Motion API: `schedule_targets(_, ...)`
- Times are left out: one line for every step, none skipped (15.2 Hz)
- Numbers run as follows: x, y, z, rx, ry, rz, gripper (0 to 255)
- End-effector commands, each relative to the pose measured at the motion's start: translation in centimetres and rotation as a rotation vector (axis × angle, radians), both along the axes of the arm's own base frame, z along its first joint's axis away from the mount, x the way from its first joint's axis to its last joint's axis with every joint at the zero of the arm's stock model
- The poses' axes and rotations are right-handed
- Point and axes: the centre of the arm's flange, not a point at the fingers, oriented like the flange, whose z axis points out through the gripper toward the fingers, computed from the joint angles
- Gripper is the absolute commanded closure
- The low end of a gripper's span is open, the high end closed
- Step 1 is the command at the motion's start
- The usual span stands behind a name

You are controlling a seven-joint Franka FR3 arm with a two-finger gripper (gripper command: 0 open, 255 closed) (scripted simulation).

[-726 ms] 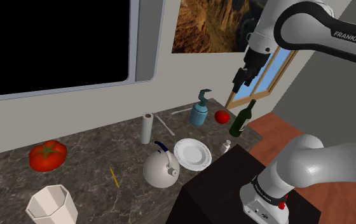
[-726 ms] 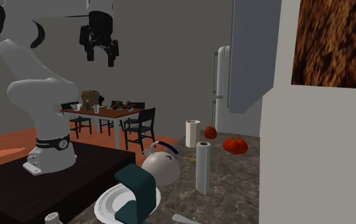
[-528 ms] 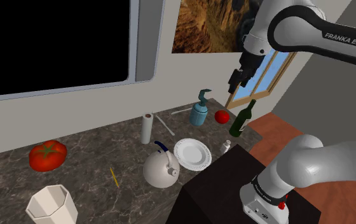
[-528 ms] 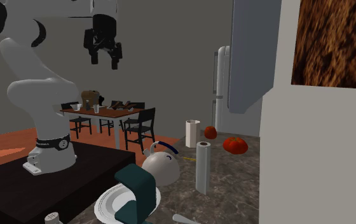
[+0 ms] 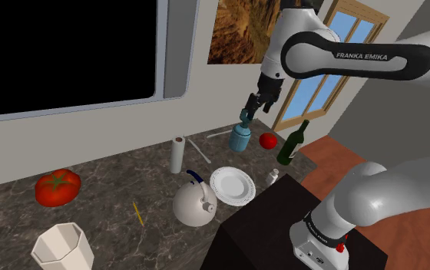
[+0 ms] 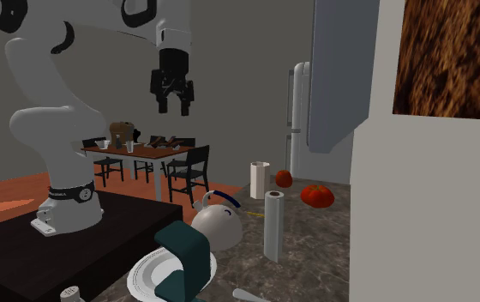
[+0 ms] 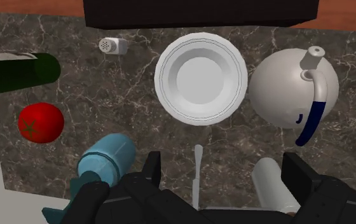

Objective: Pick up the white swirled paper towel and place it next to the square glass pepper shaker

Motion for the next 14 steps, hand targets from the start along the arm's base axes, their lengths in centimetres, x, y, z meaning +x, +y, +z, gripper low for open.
schedule_targets(1.7, 1.2, -1.7, 0.006, -0.001, -0.008, 0)
schedule_targets(2.6, 1.7, -2.5, 0.008, -0.001, -0.012, 0)
schedule_targets(3.5, 2.2, -3.3, 0.011, -0.001, -0.015, 0)
schedule_targets(4.4, 2.7, -4.1, 0.013, -0.001, -0.019, 0)
schedule_targets(5.3, 3.2, -4.9, 0.016, -0.001, -0.022, 0)
schedule_targets(6.2, 3.7, -5.7, 0.018, -0.002, -0.026, 0)
schedule_targets(7.2, 4.2, -6.5, 0.021, -0.002, -0.03, 0)
schedule_targets(8.1, 4.7, -7.3, 0.023, -0.002, -0.033, 0)
schedule_targets(9.0, 5.2, -8.1, 0.026, -0.002, -0.037, 0)
schedule_targets(9.9, 5.6, -8.9, 0.028, -0.002, -0.041, 0)
schedule_targets(10.8, 6.1, -9.6, 0.03, -0.002, -0.044, 0)
schedule_targets(11.7, 6.6, -10.4, 0.033, -0.002, -0.048, 0)
schedule_targets(12.7, 7.1, -11.2, 0.035, -0.002, -0.052, 0)
schedule_targets(13.6, 7.6, -12.0, 0.038, -0.002, -0.055, 0)
